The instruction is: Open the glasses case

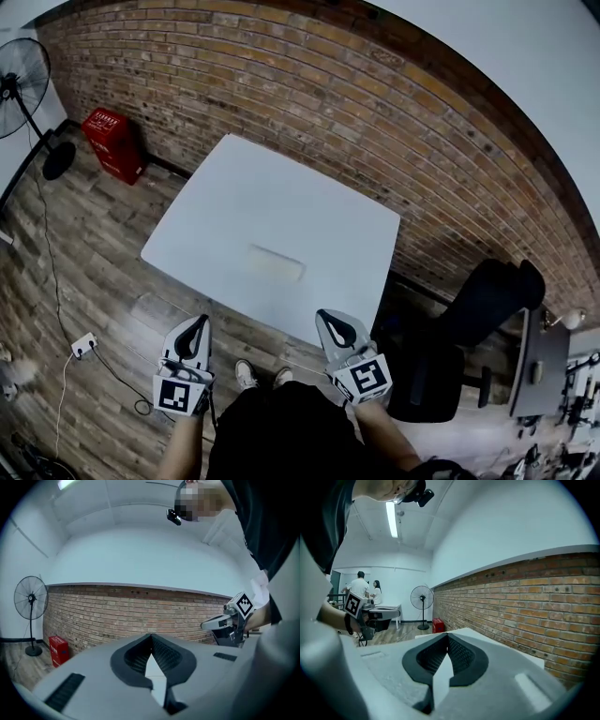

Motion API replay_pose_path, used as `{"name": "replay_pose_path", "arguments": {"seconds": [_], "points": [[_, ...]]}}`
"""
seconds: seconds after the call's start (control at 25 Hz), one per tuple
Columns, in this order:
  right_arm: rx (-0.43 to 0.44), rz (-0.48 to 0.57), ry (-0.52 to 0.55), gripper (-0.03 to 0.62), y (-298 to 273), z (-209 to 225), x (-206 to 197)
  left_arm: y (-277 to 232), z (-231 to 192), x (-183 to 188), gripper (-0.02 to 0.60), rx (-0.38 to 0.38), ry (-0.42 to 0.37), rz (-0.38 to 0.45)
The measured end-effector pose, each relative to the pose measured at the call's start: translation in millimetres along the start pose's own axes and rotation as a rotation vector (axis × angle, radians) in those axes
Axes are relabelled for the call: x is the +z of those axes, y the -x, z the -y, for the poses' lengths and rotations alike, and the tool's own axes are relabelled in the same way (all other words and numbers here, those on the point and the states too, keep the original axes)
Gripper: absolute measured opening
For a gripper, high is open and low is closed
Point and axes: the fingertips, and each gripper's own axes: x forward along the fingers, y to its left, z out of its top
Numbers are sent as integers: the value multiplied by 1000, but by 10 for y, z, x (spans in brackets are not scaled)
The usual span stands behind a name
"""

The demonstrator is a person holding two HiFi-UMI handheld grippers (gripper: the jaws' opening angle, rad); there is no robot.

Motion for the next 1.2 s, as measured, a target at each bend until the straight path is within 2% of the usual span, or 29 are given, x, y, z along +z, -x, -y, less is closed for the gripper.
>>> {"name": "replay_pose_path", "arguments": {"seconds": [0.2, 0.36, 0.52, 0.68, 0.92, 1.12, 1.16, 1.2], "points": [[-20, 17, 15, 5, -150, 244, 33, -416, 38, 66, 6, -46, -7, 18], [-30, 38, 28, 3, -179, 469, 92, -633, 84, 261, 6, -54, -43, 37], [-27, 18, 23, 5, -244, 628, -15, -778, 15, 231, 6, -45, -70, 12], [-3, -32, 35, 5, -370, 693, -200, -968, -5, -54, 6, -62, -85, -36], [73, -75, 114, 5, -627, 613, -424, -1199, -53, -546, 8, -104, -82, -104], [85, -106, 83, 5, -801, 581, -535, -1360, -171, -852, 9, -132, -110, -164], [89, -112, 84, 5, -827, 574, -565, -1376, -197, -946, 13, -138, -110, -189], [92, -118, 85, 5, -856, 569, -599, -1395, -224, -1057, 66, -144, -107, -220]]}}
